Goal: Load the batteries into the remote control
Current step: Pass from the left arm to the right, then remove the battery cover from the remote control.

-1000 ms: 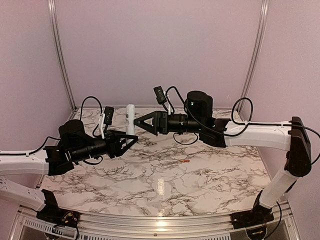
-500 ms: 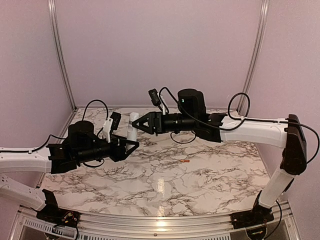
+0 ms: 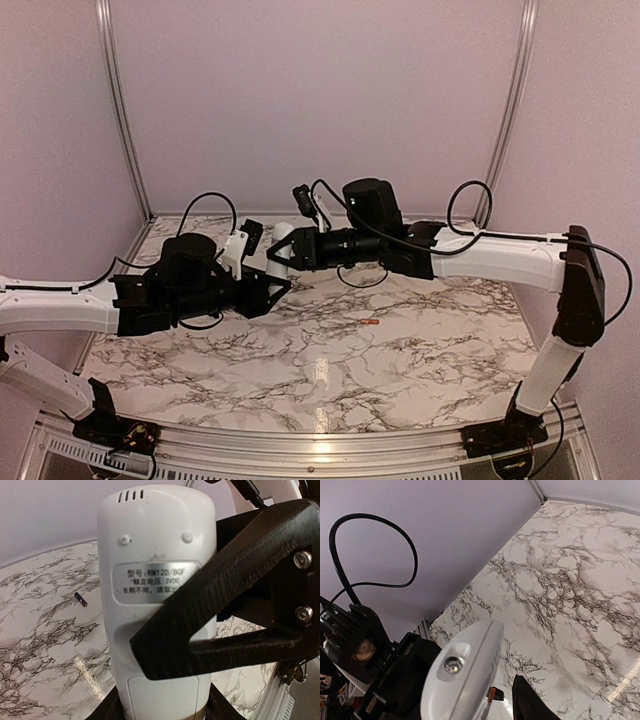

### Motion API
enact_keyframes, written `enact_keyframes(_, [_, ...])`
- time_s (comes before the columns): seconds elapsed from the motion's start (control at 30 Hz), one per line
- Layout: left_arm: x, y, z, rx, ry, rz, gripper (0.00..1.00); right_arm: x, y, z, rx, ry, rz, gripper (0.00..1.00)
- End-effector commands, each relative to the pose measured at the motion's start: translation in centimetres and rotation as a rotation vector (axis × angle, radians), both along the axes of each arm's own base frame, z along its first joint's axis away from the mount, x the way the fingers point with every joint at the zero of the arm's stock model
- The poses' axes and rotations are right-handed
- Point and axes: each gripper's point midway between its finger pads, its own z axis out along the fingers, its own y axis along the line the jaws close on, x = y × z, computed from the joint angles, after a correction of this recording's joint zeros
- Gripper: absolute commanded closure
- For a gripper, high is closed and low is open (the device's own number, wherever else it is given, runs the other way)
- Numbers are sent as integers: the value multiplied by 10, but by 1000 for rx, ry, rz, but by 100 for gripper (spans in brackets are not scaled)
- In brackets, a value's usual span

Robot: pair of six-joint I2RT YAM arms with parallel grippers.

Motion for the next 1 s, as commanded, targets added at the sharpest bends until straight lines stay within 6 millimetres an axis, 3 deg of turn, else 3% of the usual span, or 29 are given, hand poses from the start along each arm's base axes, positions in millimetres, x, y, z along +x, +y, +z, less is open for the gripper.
enact_keyframes(0.0, [10,-2,5,31,-25,52,83,1,3,-11,-37,18,-11,59])
enact_keyframes(0.3, [5,-3,8,19,-16,27,78,5,-1,-1,0,-2,-15,80])
enact_keyframes(0.37, [1,-1,7,29,-15,17,67,6,-4,0,13,-1,-10,85])
enact_keyframes(0.5, [-10,11,22,-10,-49,-13,20,5,-14,6,58,3,17,94])
enact_keyframes(0.6, [-19,24,37,-20,-95,-29,2,1,-25,13,98,8,75,96])
enact_keyframes(0.77, [-27,47,56,-10,-185,-15,1,-12,-37,18,98,-14,150,97])
enact_keyframes(0.97, [-36,58,46,58,-251,-35,1,-30,-43,14,104,21,242,97])
